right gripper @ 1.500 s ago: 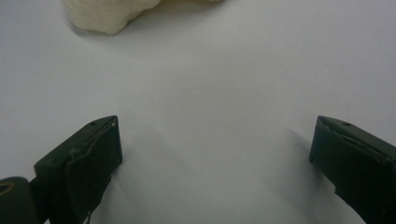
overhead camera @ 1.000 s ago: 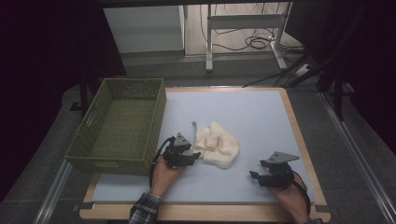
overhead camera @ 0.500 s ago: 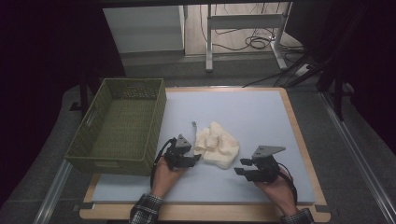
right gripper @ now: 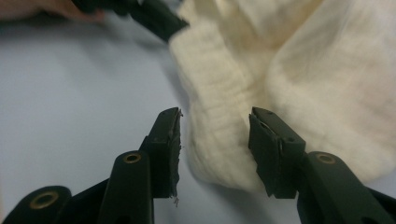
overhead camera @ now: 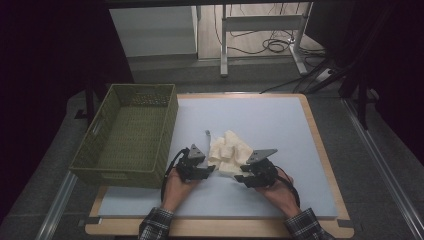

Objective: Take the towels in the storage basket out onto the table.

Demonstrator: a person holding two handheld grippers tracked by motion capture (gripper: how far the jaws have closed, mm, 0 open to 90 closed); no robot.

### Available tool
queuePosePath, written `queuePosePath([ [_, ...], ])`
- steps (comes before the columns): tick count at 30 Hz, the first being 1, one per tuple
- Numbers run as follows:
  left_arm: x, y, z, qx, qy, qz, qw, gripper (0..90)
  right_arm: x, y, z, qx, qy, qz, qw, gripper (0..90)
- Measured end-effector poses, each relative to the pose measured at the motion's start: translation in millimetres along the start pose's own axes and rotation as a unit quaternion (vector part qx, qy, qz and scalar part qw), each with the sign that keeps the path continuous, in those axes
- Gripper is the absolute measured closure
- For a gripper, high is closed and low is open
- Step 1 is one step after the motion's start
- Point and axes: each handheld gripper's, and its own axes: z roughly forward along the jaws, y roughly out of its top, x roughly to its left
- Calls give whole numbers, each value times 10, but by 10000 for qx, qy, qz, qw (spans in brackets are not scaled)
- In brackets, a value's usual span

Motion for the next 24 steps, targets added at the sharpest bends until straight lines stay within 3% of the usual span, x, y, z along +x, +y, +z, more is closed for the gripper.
queuePosePath([
  [2, -25, 0, -2, -17, -122, 135, 9998, 586, 26, -42, 27, 41, -192, -140, 9997, 658],
  [5, -21, 1, -2, -14, -255, 58, 9997, 692, 18, -56, -10, 72, -299, -61, 9995, 830],
  [8, -27, 6, 1, -6, -435, 22, 9991, 852, -24, -69, -62, 82, -285, 43, 9995, 868],
  [14, -18, 36, -20, -49, -437, -55, 9990, 869, -128, -89, -329, -220, -358, 202, 9989, 872],
  [17, -11, 101, -115, -206, -433, -74, 9988, 868, -214, -100, -511, -336, -485, 267, 9979, 871],
  [23, 1, 300, -310, -520, -405, -68, 9978, 865, -420, -141, -890, -663, -662, 591, 9938, 871],
  [24, 20, 355, -341, -574, -389, -91, 9976, 864, -482, -139, -996, -698, -791, 645, 9923, 871],
])
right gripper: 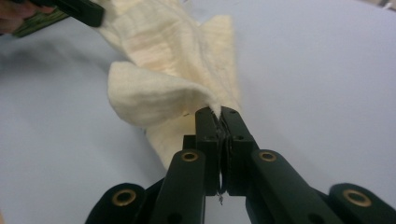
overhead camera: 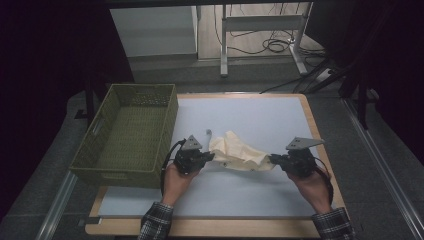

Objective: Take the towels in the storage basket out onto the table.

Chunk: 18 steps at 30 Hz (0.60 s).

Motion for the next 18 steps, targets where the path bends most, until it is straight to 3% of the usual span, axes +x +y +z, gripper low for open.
queuePosePath([
  [2, 40, 94, -30, -51, 78, -38, 9999, 864, -29, 10, -31, -7, -65, 11, 10000, 871],
  [6, 154, 269, -30, -77, 312, -79, 9995, 864, -238, 52, -152, -28, -411, 112, 9991, 871],
  [9, 251, 361, 53, -21, 409, -187, 9990, 863, -445, 53, -161, -37, -552, 372, 9978, 870],
  [10, 292, 391, 127, 60, 471, -230, 9986, 858, -583, 41, -114, 22, -646, 531, 9965, 869],
  [11, 317, 405, 184, 164, 498, -233, 9984, 858, -583, 41, -114, 22, -646, 531, 9965, 869],
  [13, 382, 414, 359, 419, 542, -257, 9973, 832, -714, 2, -14, 159, -648, 752, 9949, 846],
  [14, 419, 399, 470, 573, 580, -263, 9963, 738, -817, -62, 108, 350, -699, 919, 9927, 751],
  [16, 467, 366, 590, 796, 682, -267, 9941, 700, -843, -88, 142, 408, -734, 951, 9919, 736],
  [18, 504, 317, 620, 792, 703, -330, 9938, 623, -882, -154, 174, 445, -781, 1011, 9908, 699],
])
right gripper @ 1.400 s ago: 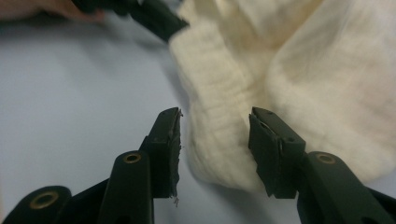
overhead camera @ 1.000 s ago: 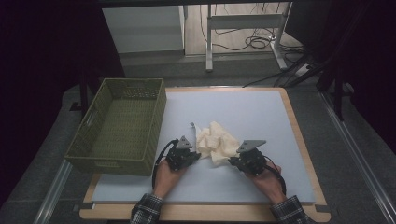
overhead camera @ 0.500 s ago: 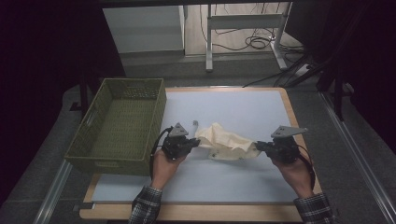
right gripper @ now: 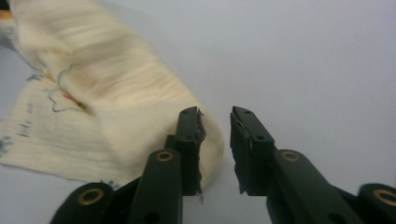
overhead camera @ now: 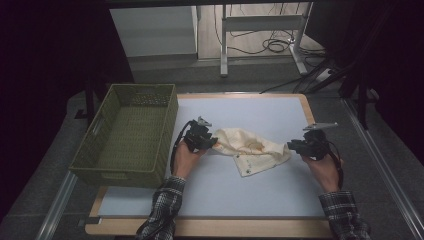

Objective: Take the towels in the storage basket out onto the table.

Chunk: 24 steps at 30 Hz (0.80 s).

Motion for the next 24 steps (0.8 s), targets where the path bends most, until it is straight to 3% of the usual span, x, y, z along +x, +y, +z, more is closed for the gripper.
queuePosePath([
  [1, 8, -24, -9, -49, -35, -49, 10000, 567, -17, -50, -32, -22, 53, 84, 9999, 691],
  [4, 10, -88, -99, -161, -96, -122, 9997, 527, 13, -86, -89, -54, 146, 66, 9999, 690],
  [8, -24, -131, -240, -377, -249, -238, 9987, 485, 204, -124, -151, -133, 488, -59, 9987, 690],
  [10, -63, -146, -287, -386, -298, -199, 9986, 464, 351, -135, -139, -137, 676, -183, 9975, 690],
  [14, -151, -216, -307, -292, -295, 13, 9991, 430, 686, -155, -8, -42, 982, -561, 9936, 690],
  [18, -133, -292, -251, -250, -232, 228, 9992, 403, 961, -156, 156, 23, 1258, -799, 9888, 673],
  [20, -121, -311, -198, -160, -207, 225, 9994, 409, 1177, -140, 311, 96, 1456, -938, 9848, 641],
  [24, -113, -315, -99, -50, -267, 223, 9994, 435, 1335, -135, 441, 200, 1570, -1085, 9814, 610],
])
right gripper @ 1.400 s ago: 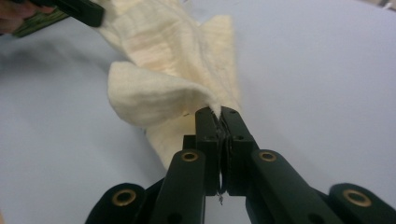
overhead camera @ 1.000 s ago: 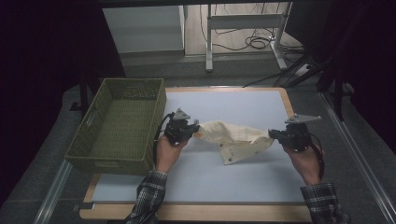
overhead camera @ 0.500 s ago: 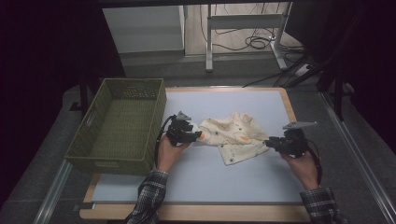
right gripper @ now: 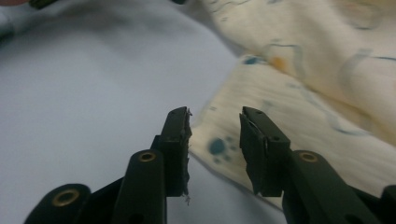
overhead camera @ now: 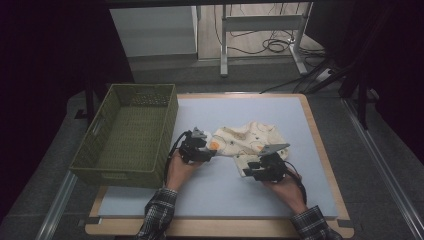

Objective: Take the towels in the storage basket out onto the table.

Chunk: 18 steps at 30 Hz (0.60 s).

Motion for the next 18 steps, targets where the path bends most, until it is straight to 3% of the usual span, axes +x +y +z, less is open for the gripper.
queuePosePath([
  [2, -7, 3, 43, 36, 9, 35, 10000, 501, 56, 8, 108, 92, 11, -125, 9999, 613],
  [3, -10, 6, 56, 53, 14, 57, 10000, 643, 112, -5, 169, 132, -195, -274, 9993, 723],
  [4, -9, 10, 68, 60, -54, 24, 10000, 643, 112, -5, 169, 132, -195, -274, 9993, 723],
  [6, -9, 20, 73, 26, -139, -40, 9999, 786, 150, -5, 166, 182, -511, -453, 9975, 852],
  [7, -15, 32, 69, -28, -182, -102, 9998, 827, 158, -2, 156, 216, -472, -457, 9976, 869],
  [12, -25, 144, -144, -401, -110, -78, 9991, 837, 174, -42, 1, 251, -501, -580, 9967, 882],
  [17, -15, 262, -334, -552, 4, -47, 9985, 822, 146, -166, -374, -61, -524, -475, 9975, 882],
  [18, -13, 305, -358, -560, 35, -28, 9984, 811, 124, -248, -526, -114, -585, -411, 9974, 882],
])
